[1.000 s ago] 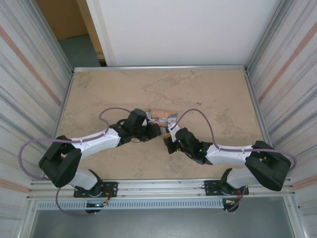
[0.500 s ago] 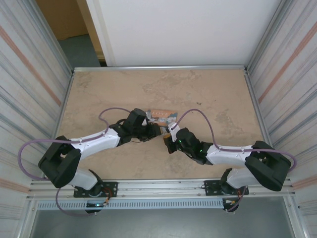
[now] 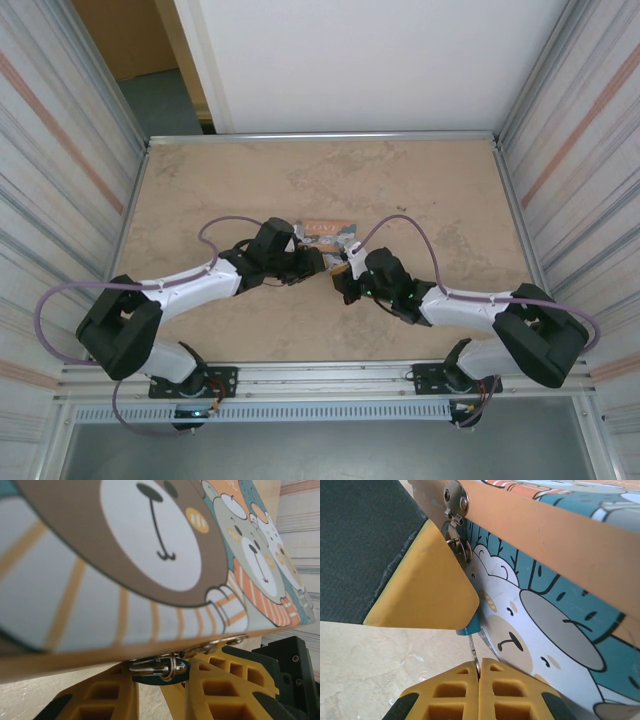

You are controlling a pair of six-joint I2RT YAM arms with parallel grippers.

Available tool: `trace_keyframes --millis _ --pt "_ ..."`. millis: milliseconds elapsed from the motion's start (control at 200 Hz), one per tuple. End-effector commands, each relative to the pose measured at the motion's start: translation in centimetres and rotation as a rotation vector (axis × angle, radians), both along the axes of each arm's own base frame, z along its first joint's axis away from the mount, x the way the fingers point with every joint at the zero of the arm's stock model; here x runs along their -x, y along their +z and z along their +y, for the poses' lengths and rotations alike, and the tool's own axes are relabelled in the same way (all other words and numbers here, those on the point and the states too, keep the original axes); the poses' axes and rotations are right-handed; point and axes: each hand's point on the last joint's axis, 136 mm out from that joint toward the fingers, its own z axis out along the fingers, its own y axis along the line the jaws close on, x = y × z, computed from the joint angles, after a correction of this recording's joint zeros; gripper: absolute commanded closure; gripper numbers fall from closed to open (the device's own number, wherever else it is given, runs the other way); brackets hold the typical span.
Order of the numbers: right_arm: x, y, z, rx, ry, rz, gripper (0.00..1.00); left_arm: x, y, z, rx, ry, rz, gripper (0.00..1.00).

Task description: Unlock the padlock with the key

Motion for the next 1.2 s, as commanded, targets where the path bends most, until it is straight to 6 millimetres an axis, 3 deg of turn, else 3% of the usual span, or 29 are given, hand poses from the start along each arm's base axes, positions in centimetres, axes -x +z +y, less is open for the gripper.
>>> trace_keyframes --millis 0,586,1192 --pt "-2.1 5.9 1.7 -0.127 0.01 -0.154 1.0 1.3 2.3 -1.6 0.078 -0.107 -0.018 0.95" --pt "-3.2 9.2 4.1 -0.215 0.071 -0.189 1.0 1.8 2.0 -2.3 0.091 -0.14 -0.007 0.95" --pt "-5.0 12.2 4.8 -0.265 0.072 -0.242 1.0 2.0 1.4 -2.8 0.09 -0.149 0.01 0.95"
